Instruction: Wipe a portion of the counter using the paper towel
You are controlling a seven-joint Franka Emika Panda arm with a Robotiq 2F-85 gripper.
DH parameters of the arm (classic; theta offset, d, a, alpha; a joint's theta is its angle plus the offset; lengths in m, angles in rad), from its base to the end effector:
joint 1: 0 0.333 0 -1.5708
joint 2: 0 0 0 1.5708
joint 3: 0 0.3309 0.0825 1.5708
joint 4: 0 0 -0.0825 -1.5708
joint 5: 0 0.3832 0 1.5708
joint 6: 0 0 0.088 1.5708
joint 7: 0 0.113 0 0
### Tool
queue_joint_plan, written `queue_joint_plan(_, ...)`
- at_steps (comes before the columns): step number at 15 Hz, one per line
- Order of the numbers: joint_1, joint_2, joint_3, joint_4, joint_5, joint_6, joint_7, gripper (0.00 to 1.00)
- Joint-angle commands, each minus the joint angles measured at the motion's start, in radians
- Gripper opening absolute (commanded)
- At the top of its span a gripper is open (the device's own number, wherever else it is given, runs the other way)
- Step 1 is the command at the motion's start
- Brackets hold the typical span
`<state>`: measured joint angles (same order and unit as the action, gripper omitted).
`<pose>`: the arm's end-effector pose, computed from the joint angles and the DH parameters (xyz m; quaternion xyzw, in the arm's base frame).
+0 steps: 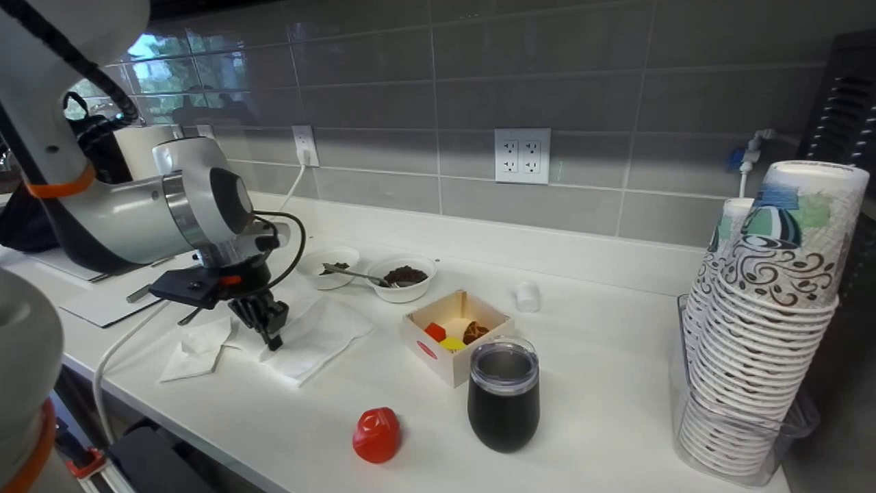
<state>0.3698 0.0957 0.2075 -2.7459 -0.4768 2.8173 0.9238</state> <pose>0.3105 0.2310 0.1974 0.9965 0.0533 0.0368 0.0521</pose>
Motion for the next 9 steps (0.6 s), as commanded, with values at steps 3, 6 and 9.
queue_joint_plan(3, -0.011, 0.021, -0.075, 0.000, -0.189, 0.006, 0.175, 0.01)
queue_joint_plan(6, -0.013, 0.047, -0.043, -0.002, -0.099, 0.030, 0.115, 0.01)
queue_joint_plan(9, -0.016, 0.069, 0.023, -0.003, 0.046, 0.118, 0.023, 0.01)
